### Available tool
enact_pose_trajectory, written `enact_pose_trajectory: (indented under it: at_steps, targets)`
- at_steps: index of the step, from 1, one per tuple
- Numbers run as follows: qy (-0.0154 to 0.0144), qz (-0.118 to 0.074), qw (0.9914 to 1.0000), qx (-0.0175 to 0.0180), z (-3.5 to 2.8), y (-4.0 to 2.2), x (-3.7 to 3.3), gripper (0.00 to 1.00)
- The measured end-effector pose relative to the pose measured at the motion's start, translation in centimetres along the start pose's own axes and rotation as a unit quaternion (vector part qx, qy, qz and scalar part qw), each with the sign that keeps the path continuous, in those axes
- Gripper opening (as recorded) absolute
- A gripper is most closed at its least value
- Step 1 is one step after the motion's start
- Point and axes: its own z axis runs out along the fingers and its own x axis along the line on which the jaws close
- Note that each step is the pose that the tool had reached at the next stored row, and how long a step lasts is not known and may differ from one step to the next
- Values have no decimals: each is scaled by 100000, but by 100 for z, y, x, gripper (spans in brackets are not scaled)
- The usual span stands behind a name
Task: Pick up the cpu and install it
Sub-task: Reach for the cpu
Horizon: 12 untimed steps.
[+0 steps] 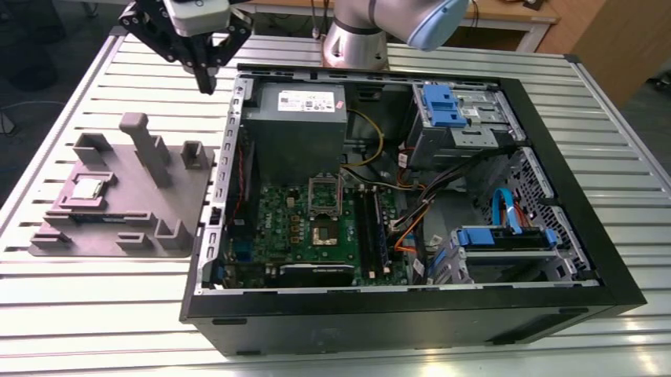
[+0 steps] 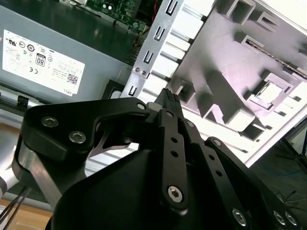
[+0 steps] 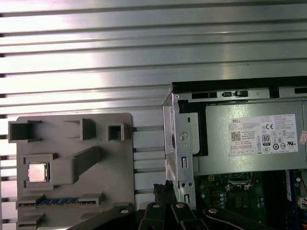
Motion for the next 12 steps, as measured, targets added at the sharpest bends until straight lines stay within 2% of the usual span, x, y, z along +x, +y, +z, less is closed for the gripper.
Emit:
enact_pose_trajectory:
  at_steps: [12]
  targets:
    - [128,8,100000,9,14,-7,81,10]
